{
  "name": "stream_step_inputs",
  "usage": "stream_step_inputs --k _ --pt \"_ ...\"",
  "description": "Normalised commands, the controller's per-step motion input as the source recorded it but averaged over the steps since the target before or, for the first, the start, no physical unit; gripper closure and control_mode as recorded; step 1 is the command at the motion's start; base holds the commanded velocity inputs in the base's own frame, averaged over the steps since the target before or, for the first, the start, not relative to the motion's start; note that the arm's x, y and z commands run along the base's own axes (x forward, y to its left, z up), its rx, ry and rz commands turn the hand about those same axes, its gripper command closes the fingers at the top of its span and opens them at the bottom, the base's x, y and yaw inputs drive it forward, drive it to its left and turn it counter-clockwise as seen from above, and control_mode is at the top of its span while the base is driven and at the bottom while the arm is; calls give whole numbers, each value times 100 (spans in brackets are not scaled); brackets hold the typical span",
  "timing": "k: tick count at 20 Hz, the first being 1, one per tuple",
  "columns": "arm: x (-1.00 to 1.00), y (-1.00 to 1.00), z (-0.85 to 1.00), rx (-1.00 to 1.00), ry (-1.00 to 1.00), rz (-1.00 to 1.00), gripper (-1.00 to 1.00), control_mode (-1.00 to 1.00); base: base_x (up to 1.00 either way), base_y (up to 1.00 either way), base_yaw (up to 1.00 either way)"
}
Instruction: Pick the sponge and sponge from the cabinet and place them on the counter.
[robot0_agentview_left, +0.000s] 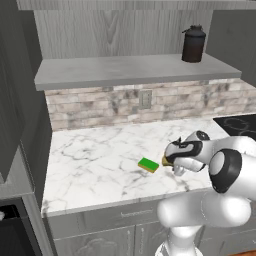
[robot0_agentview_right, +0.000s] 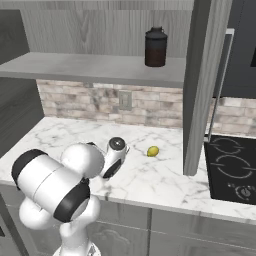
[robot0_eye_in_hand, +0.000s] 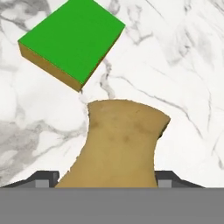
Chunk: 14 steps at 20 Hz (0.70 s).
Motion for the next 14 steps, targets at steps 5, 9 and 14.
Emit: stream_step_inputs --k 5,9,14 --pt "12 0 -4 -2 0 0 -100 -100 0 0 0" --pt "0 0 0 0 0 0 -100 -100 0 0 0" --pt "-9 -2 12 1 0 0 -100 -100 0 0 0"
